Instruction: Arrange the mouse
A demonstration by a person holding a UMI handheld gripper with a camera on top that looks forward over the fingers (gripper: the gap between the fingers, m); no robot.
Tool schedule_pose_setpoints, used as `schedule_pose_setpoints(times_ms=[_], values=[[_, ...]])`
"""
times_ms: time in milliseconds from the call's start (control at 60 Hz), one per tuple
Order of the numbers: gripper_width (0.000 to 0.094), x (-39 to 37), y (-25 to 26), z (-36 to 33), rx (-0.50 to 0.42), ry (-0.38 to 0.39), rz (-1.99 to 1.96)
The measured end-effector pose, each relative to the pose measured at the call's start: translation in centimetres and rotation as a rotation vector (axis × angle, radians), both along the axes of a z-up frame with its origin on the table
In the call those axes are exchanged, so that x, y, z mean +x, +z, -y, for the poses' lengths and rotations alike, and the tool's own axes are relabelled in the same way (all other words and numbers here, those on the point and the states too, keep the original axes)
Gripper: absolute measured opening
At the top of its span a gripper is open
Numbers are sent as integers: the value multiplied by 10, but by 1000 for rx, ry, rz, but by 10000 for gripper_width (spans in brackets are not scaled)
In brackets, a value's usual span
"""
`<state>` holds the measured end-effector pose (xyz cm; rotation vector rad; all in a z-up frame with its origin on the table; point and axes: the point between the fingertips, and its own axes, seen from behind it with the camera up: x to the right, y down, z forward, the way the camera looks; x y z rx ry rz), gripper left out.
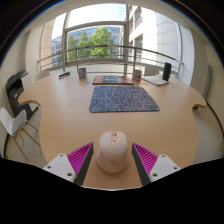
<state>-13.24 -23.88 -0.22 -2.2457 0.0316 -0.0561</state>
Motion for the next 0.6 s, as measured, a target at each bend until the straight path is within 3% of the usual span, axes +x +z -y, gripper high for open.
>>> schedule_pose_setpoints(times_ms=[83,133,300,483,600], values=[[695,6,-19,-19,-29,-2,-23],[562,4,-17,-18,-11,5,-25],[457,5,-14,-22,8,15,-30],[414,5,-3,-18,-27,-5,-55],[415,11,68,-28,59,-28,-29]])
